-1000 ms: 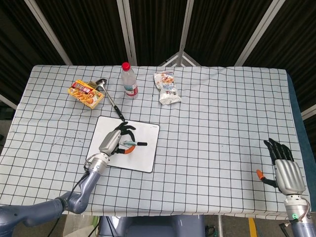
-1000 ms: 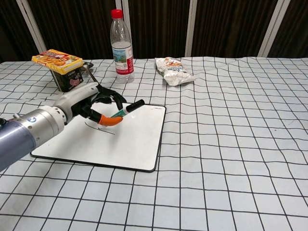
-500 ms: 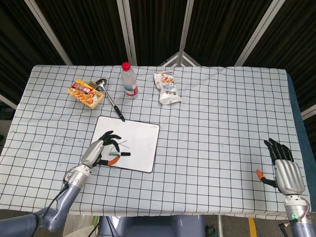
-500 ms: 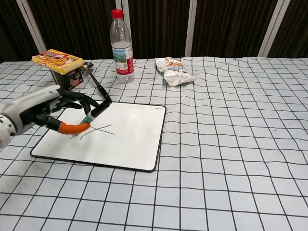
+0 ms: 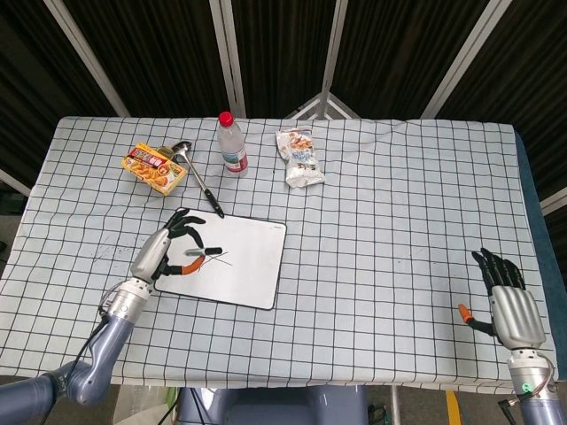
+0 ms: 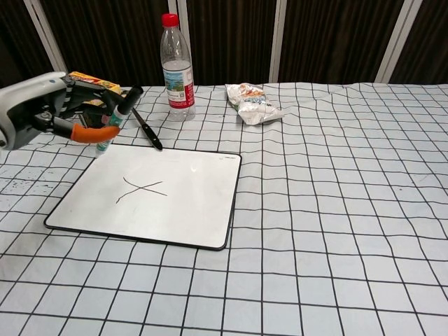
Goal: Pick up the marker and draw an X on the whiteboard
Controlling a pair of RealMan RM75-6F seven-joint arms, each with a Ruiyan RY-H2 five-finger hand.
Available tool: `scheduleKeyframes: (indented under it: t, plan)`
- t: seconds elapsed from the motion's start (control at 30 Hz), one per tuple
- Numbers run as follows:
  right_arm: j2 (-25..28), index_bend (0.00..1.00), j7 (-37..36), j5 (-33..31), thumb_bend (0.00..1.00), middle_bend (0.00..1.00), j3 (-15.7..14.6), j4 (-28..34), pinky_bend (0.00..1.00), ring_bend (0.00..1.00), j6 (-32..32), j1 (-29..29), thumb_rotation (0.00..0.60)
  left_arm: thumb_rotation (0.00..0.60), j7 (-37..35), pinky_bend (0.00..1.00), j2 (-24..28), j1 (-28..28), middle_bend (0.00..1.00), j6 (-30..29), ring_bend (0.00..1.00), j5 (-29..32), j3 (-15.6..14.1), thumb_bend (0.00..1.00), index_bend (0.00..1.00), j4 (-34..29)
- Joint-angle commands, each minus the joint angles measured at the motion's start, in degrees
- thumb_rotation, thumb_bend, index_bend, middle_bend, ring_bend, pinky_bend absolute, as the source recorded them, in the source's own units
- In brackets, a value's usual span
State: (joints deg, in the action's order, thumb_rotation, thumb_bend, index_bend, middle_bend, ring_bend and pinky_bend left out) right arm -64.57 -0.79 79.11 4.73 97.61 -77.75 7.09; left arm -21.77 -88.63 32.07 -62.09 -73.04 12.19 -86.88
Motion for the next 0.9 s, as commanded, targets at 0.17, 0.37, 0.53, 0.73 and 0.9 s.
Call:
scheduleKeyframes:
  t: [0.17,0.37,0.53,0.73,0.9]
  plan:
    - [0.1,0.00,-0.3,0.1,0.31,0.00,0.0,-0.1,0.00,0.00,0.2,0.1,0.600,0.600,3.5,0.11,-6.2,3.8,0.22,3.4,0.06,3.2,2.0,0.49,0.70,5.1]
    - [0.3,0.00,-0.9,0.2,0.31,0.00,0.0,-0.3,0.00,0.00,0.4,0.2,0.600,0.600,4.6,0.11,-11.9,5.2,0.22,3.6,0.06,4.1,2.2,0.49,0.70,10.2]
    - [0.3,0.00,-1.0,0.3,0.31,0.00,-0.1,-0.3,0.00,0.00,0.5,0.2,0.600,0.600,4.5,0.11,-14.7,5.6,0.22,3.5,0.06,4.4,2.6,0.49,0.70,13.3]
    - [0.4,0.00,-1.0,0.2,0.31,0.00,-0.1,-0.2,0.00,0.00,0.6,0.3,0.600,0.600,3.5,0.11,-16.8,6.3,0.22,4.2,0.06,4.3,3.0,0.49,0.70,15.6]
    - [0.4,0.00,-1.2,0.1,0.31,0.00,0.0,-0.2,0.00,0.00,0.6,0.3,0.600,0.600,3.0,0.11,-18.0,6.9,0.22,4.3,0.06,3.8,3.5,0.49,0.70,16.6]
